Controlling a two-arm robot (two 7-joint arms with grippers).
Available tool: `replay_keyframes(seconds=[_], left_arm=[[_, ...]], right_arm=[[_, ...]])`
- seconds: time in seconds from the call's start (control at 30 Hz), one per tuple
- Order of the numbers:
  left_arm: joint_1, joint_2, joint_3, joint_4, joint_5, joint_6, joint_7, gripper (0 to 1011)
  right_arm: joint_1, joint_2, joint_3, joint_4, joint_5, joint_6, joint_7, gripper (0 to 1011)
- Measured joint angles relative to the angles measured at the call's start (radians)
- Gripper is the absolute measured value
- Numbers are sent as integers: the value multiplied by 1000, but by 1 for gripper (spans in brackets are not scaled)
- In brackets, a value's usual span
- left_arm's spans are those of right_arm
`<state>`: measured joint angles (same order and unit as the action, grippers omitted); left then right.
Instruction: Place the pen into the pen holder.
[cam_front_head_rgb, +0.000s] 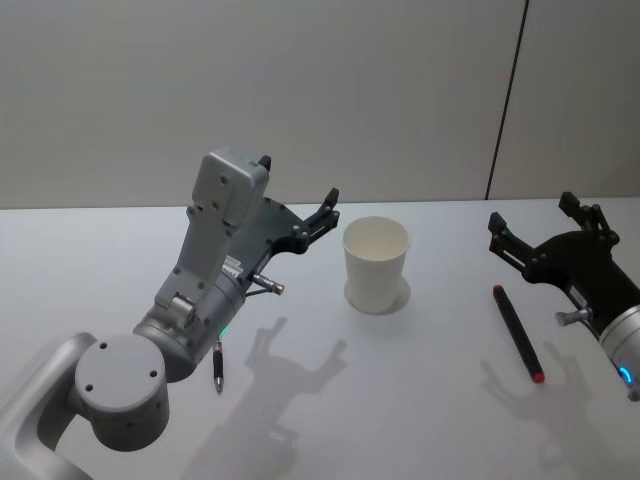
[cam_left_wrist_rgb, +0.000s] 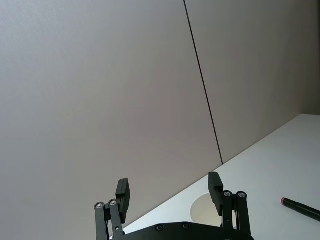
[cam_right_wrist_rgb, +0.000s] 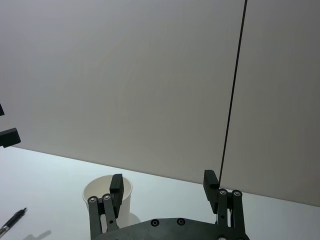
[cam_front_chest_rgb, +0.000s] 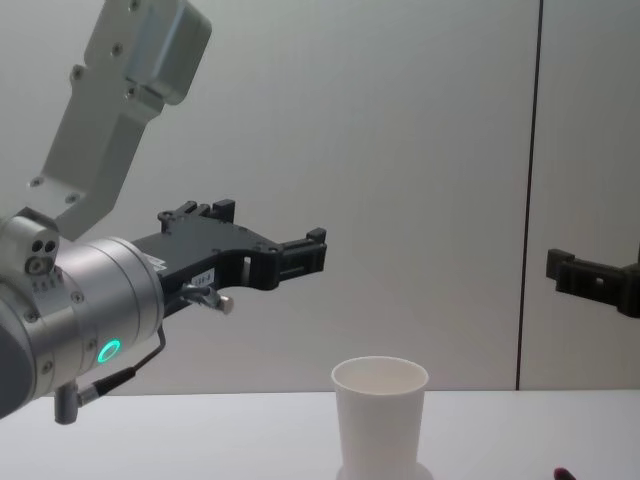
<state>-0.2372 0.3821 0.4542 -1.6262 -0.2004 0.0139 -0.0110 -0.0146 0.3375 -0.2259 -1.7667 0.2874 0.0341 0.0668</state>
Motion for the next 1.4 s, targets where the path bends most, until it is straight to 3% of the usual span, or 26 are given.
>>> replay_keyframes(seconds=[1.03, 1.4], left_arm=[[0, 0, 0, 0, 0, 0, 0, 1003], [0, 0, 0, 0, 0, 0, 0, 1003]], right_arm=[[2, 1, 2, 1, 0, 0, 2, 1002], [30, 18, 21, 28, -1, 27, 48, 1002]])
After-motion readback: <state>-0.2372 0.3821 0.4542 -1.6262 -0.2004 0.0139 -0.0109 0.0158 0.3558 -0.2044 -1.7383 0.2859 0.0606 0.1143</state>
